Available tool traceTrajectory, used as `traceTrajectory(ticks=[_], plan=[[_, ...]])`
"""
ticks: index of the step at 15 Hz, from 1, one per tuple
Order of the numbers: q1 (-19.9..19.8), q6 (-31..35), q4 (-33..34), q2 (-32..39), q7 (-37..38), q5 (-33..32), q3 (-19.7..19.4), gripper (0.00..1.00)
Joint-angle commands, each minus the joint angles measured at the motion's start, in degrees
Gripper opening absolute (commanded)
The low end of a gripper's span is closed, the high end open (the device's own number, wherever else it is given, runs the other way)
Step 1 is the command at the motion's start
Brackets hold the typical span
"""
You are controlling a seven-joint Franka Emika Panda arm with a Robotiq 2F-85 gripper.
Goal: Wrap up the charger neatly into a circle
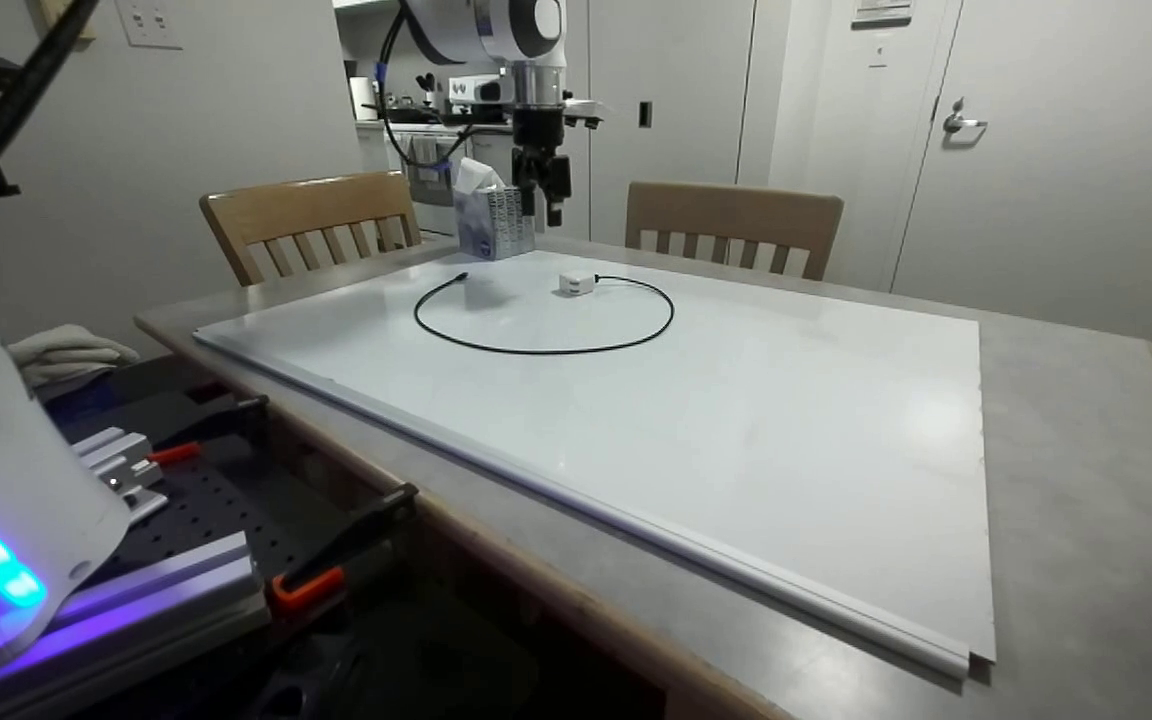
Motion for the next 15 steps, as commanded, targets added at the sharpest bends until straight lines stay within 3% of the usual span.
traceTrajectory(ticks=[1, 15], plan=[[1.35, -0.24, 0.25, -0.05, -0.81, 0.95, -1.13, 1.00], [4.91, -6.00, 6.07, 4.78, -9.60, 2.93, 3.23, 1.00]])
